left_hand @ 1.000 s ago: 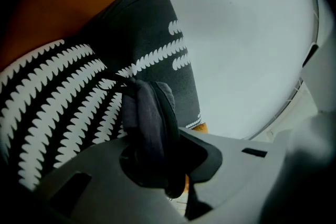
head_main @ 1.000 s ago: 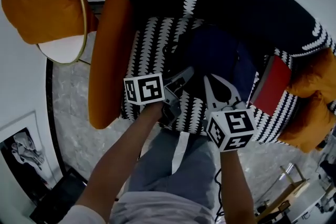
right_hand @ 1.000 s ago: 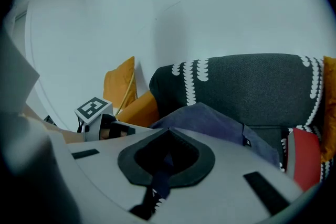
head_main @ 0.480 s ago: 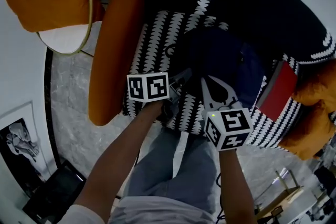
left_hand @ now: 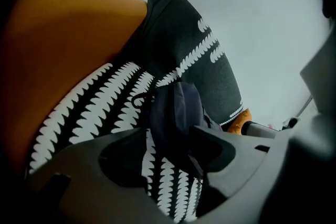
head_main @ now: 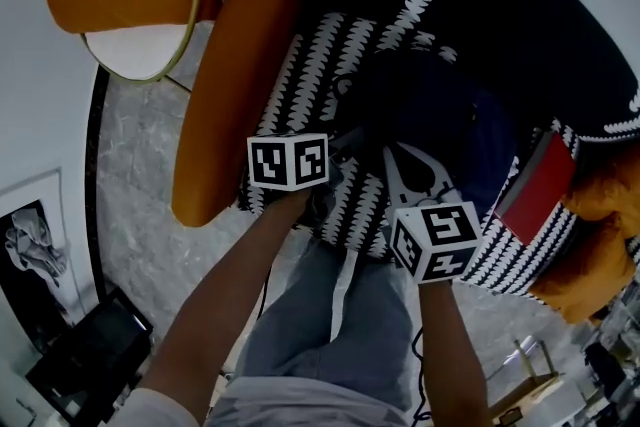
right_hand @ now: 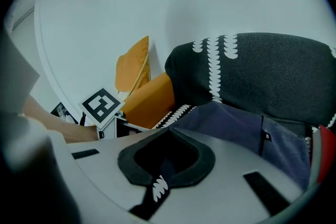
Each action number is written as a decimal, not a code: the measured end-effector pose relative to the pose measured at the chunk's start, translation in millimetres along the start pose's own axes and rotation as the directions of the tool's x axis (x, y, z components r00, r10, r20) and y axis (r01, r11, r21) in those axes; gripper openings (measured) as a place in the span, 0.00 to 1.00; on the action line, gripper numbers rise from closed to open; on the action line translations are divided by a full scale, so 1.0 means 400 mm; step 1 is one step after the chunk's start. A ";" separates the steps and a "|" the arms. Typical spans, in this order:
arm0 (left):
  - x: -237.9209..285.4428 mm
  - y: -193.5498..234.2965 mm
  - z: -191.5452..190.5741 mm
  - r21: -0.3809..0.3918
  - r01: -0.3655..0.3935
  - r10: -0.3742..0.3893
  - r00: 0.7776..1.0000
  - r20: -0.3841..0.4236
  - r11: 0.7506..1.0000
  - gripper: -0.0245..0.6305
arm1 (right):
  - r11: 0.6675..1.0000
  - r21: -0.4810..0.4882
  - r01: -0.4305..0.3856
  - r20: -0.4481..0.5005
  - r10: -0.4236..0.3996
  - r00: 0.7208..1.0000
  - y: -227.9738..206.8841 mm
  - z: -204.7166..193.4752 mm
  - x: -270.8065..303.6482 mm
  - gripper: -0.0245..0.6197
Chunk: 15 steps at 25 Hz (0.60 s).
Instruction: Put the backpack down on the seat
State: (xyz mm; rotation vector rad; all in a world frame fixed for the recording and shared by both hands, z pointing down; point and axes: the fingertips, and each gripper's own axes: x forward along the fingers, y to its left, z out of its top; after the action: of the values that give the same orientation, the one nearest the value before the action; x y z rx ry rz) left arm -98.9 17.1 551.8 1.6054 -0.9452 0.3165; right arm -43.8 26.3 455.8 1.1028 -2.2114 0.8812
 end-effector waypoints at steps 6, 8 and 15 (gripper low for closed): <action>-0.038 -0.010 0.013 0.021 -0.040 0.039 0.998 0.042 0.999 0.41 | 1.000 -0.006 -0.021 0.000 0.021 1.000 0.012 -0.004 -0.015 0.04; -0.059 -0.023 0.026 0.040 -0.037 0.035 0.998 0.061 0.999 0.41 | 1.000 -0.009 -0.024 0.001 0.024 1.000 0.023 0.004 -0.019 0.04; -0.151 -0.111 0.064 0.120 -0.037 0.022 0.992 0.127 0.992 0.41 | 1.000 -0.023 -0.018 0.022 0.019 1.000 0.055 0.058 -0.066 0.04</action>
State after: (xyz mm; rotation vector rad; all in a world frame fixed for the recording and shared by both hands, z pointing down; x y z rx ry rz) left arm -112.8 17.0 473.7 1.7407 -1.0639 0.3014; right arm -51.3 32.5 415.6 1.0880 -2.2481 0.8528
